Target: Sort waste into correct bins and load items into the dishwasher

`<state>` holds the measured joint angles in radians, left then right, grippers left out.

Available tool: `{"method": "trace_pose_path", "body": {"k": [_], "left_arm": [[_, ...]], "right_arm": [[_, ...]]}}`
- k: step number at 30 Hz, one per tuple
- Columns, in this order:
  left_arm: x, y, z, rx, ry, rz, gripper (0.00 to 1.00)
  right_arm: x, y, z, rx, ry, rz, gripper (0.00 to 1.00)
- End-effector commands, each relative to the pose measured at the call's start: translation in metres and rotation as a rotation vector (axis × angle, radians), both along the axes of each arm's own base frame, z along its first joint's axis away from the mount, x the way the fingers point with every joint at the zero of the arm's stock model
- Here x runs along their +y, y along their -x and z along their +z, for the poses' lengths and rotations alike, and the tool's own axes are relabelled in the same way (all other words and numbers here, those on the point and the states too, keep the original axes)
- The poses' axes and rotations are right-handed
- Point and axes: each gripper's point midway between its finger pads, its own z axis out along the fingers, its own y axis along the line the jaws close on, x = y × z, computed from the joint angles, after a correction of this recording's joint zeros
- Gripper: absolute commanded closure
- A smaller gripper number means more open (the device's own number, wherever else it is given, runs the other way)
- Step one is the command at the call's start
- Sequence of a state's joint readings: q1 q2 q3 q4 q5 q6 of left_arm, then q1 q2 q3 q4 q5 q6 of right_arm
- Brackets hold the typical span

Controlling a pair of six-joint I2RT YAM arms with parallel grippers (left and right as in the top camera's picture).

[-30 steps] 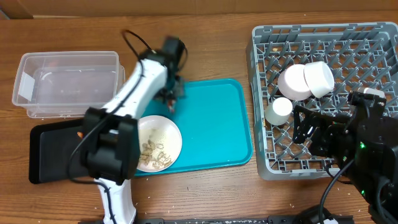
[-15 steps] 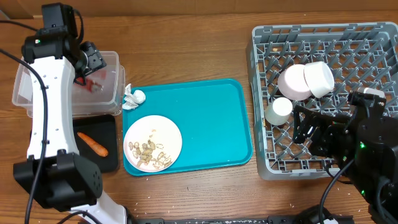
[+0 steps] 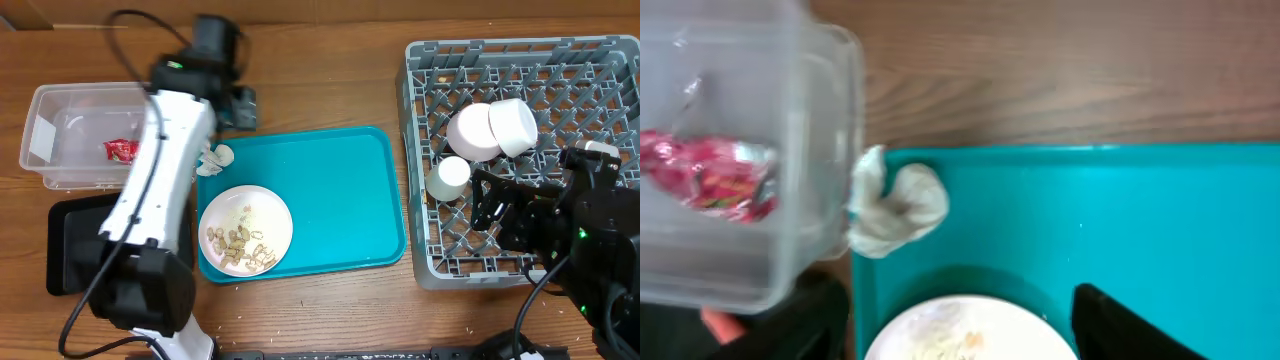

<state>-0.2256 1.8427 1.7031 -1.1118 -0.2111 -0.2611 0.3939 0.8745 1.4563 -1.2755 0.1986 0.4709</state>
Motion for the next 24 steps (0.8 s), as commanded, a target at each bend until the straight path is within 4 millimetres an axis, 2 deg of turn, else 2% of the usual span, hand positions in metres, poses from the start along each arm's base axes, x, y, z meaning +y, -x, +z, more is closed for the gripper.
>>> {"method": "trace_pose_path", "body": {"k": [1,3,5,7,11,15,20,22,24], "left_arm": [[0.018,0.010,-0.051,0.086,-0.169,0.029,0.24],[0.022,0.012,-0.075,0.108,-0.181,0.067,0.23],[0.032,0.013,-0.090,0.133,-0.197,0.111,0.23],[0.045,0.013,-0.099,0.146,-0.227,0.168,0.23],[0.058,0.006,-0.111,0.143,-0.245,0.201,0.23],[0.058,0.001,-0.126,0.149,-0.225,0.207,0.26],[0.050,0.005,-0.149,0.212,-0.197,0.162,0.47],[0.046,0.008,-0.155,0.238,-0.180,0.145,0.61],[0.040,0.010,-0.156,0.255,-0.144,0.138,0.84]], "right_arm": [[-0.002,0.000,0.001,-0.008,0.002,-0.012,0.00],[-0.002,-0.001,0.001,-0.009,0.002,-0.012,0.00],[-0.002,-0.001,0.001,-0.009,0.002,-0.012,0.00],[-0.002,0.000,0.001,-0.008,0.002,-0.012,0.00],[-0.002,0.000,0.001,-0.008,0.002,-0.012,0.00],[-0.002,0.000,0.001,-0.008,0.002,-0.012,0.00],[-0.002,0.000,0.001,-0.008,0.002,-0.012,0.00],[-0.002,0.000,0.001,-0.008,0.002,-0.012,0.00],[-0.002,0.000,0.001,-0.008,0.002,-0.012,0.00]]}}
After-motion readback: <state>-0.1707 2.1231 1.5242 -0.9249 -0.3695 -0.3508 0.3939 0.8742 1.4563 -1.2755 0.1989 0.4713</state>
